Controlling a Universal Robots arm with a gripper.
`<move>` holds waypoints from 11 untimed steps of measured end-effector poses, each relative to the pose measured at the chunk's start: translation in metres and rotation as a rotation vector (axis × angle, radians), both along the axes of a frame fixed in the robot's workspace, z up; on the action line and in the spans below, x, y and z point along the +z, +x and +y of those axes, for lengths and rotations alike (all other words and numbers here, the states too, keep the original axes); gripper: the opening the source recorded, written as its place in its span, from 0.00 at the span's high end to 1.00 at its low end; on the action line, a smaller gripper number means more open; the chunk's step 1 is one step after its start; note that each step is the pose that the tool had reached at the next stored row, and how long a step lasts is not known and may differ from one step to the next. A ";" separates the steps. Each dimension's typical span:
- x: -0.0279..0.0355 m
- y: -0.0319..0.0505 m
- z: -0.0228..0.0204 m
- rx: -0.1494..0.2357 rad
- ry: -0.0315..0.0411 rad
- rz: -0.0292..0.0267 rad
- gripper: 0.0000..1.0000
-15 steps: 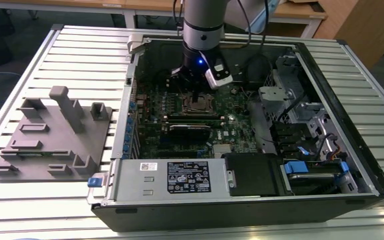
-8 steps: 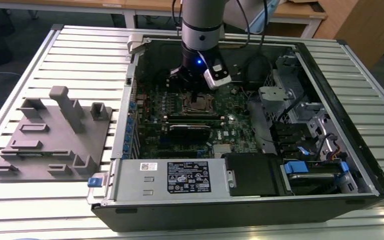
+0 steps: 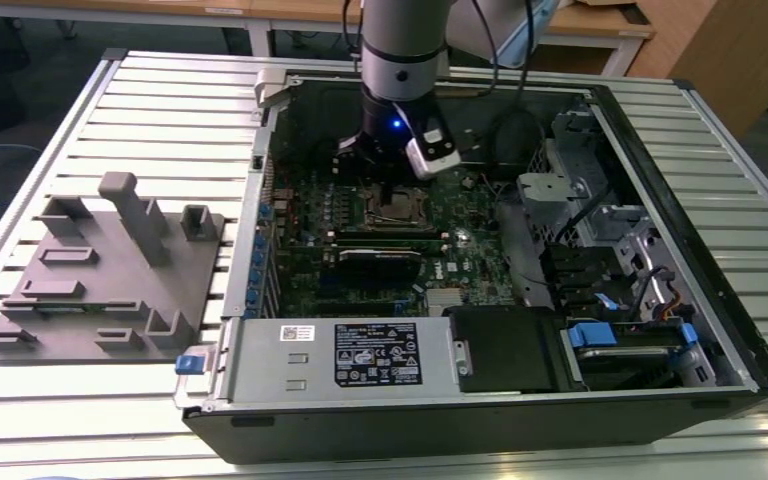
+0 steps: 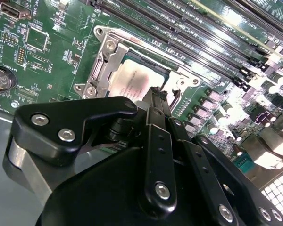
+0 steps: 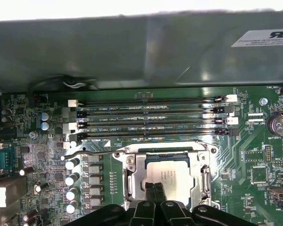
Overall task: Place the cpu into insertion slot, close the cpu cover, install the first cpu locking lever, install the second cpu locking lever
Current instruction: 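Close the cpu cover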
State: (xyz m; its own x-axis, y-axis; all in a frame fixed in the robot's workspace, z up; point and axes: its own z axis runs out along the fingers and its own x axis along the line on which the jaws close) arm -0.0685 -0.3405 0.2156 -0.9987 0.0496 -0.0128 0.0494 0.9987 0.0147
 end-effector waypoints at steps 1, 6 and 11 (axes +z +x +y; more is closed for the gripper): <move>-0.0001 -0.0004 0.0000 0.000 -0.0001 0.0001 0.89; -0.0012 -0.0031 0.0000 0.000 -0.0001 0.0001 0.89; -0.0024 -0.0045 -0.0005 0.000 -0.0002 0.0002 0.89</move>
